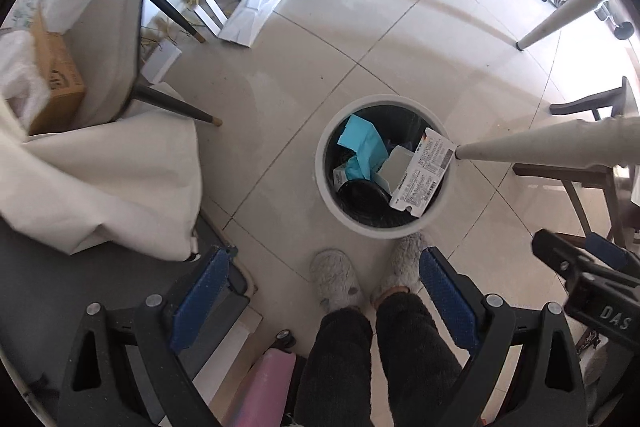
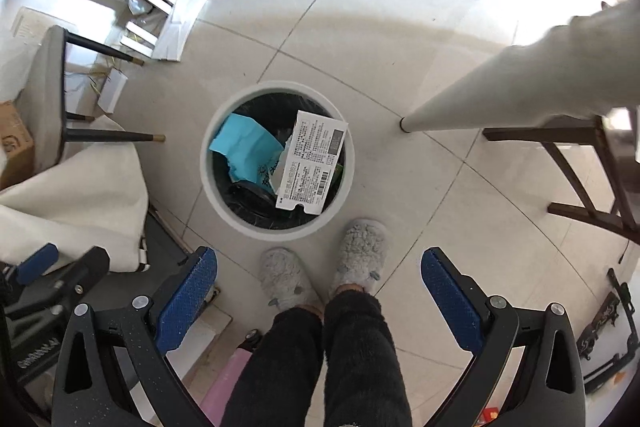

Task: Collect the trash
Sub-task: 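Move both tools back to the table toward the milk carton and medicine box, then grasp the Pure Milk carton with left tool while right tool grasps the Pudilan box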

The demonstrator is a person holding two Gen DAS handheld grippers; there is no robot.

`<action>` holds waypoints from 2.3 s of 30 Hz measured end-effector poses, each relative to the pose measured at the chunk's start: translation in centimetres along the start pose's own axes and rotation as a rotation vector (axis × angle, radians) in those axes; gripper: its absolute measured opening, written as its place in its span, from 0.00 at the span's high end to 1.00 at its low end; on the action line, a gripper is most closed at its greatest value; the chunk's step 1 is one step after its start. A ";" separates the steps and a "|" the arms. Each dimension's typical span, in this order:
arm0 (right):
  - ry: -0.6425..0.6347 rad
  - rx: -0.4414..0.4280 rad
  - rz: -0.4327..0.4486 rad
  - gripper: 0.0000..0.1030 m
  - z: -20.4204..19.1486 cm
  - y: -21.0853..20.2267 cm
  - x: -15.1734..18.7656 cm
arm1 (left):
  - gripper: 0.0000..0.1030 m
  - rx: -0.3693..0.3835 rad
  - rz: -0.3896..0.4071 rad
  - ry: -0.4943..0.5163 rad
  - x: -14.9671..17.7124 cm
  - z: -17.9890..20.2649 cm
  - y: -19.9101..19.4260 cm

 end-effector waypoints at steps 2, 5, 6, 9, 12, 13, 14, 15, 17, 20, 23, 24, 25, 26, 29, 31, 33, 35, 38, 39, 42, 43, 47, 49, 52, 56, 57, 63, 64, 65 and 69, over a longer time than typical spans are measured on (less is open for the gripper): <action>0.006 -0.011 0.015 0.00 0.3 -2.8 0.7 | 0.05 0.003 0.012 0.002 0.4 0.1 -2.2; 0.010 -0.023 0.035 0.00 0.6 -6.9 1.5 | 0.05 0.013 0.038 0.006 0.8 0.3 -5.9; 0.011 -0.026 0.045 0.00 0.8 -8.2 1.7 | 0.05 0.013 0.048 0.011 0.9 0.4 -7.3; 0.012 -0.031 0.077 0.00 1.0 -12.8 2.4 | 0.05 0.031 0.066 0.022 1.3 0.7 -10.6; 0.014 -0.033 0.107 0.00 1.0 -17.0 3.1 | 0.05 0.037 0.075 0.036 1.7 0.8 -13.5; 0.017 -0.037 0.112 0.00 1.1 -18.5 3.4 | 0.05 0.042 0.082 0.040 1.9 0.9 -14.4; 0.020 -0.039 0.117 0.00 0.9 -19.8 3.7 | 0.05 0.048 0.090 0.044 2.0 1.0 -15.4; 0.020 -0.040 0.121 0.00 0.9 -21.0 4.1 | 0.05 0.050 0.101 0.049 2.0 1.1 -16.6; 0.016 -0.045 0.128 0.00 0.8 -23.3 4.6 | 0.05 0.052 0.119 0.052 2.1 1.2 -18.7; 0.004 -0.056 0.139 0.00 0.6 -26.5 5.2 | 0.05 0.058 0.161 0.049 1.7 1.1 -21.9; 0.000 -0.083 0.152 0.00 0.6 -29.6 5.1 | 0.05 0.024 0.209 0.057 0.4 1.2 -24.8; 0.004 -0.092 0.159 0.00 0.7 -30.4 4.9 | 0.05 0.017 0.231 0.057 -0.3 1.3 -25.8; 0.010 -0.109 0.166 0.00 0.7 -31.6 4.5 | 0.05 0.016 0.252 0.059 -1.3 1.5 -26.8; 0.018 -0.129 0.171 0.00 0.7 -32.4 4.1 | 0.05 0.011 0.270 0.062 -2.2 1.6 -27.5; 0.055 -0.174 0.196 0.00 1.1 -34.5 1.4 | 0.05 -0.033 0.357 0.073 -6.3 1.9 -30.4; 0.077 -0.198 0.214 0.00 1.4 -35.8 -1.3 | 0.02 -0.061 0.417 0.062 -9.9 1.9 -32.2; 0.083 -0.209 0.242 0.00 1.6 -37.2 -4.8 | 0.00 -0.099 0.464 0.055 -13.4 1.9 -33.6; 0.099 -0.210 0.253 0.00 2.0 -38.2 -9.2 | 0.00 -0.157 0.477 0.042 -17.1 1.8 -34.1; 0.131 -0.230 0.255 0.00 1.9 -38.5 -16.9 | 0.00 -0.271 0.484 -0.008 -22.9 1.0 -34.1; 0.147 -0.238 0.249 0.00 1.9 -38.3 -20.2 | 0.00 -0.320 0.473 -0.037 -25.2 0.6 -33.5; 0.190 -0.233 0.219 0.00 1.5 -35.9 -30.5 | 0.00 -0.374 0.421 -0.102 -29.6 -0.1 -31.5; 0.192 -0.223 0.210 0.00 1.1 -35.0 -33.7 | 0.00 -0.379 0.397 -0.119 -31.1 -0.3 -30.4; 0.203 -0.183 0.159 0.00 -0.5 -31.0 -44.9 | 0.00 -0.408 0.327 -0.152 -37.3 -0.4 -26.4; 0.190 -0.159 0.151 0.00 -1.9 -29.2 -50.2 | 0.00 -0.426 0.302 -0.168 -40.0 -0.6 -25.0; 0.167 -0.120 0.133 0.00 -3.4 -26.7 -55.2 | 0.00 -0.437 0.272 -0.190 -43.2 -1.2 -23.5; 0.132 -0.036 0.091 0.02 -4.7 -24.2 -58.8 | 0.00 -0.385 0.242 -0.185 -46.3 -0.7 -22.7; 0.105 -0.002 0.110 0.05 -4.9 -24.3 -59.2 | 0.00 -0.344 0.232 -0.171 -47.2 0.1 -22.4; -0.078 0.069 0.132 0.20 -4.0 -25.2 -59.9 | 0.00 -0.195 0.207 0.011 -52.1 7.0 -22.2; -0.084 0.071 0.134 0.20 -2.8 -25.5 -60.1 | 0.00 -0.187 0.207 0.048 -53.0 8.1 -22.1; -0.084 0.077 0.136 0.20 -1.3 -25.8 -60.1 | 0.00 -0.178 0.207 0.104 -54.1 9.9 -22.0; -0.066 0.120 0.131 0.20 4.8 -26.5 -61.3 | 0.00 -0.166 0.167 0.248 -57.1 14.4 -20.1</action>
Point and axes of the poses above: each gripper's, at about its wrist camera, not at the fingertips, and y roughly the way its jaws point, z to its right, x to its underside, the point moved 10 cm from there along y, roughly the way its jaws point, and after that the axes turned 7 degrees about x, right-handed, at the moved point
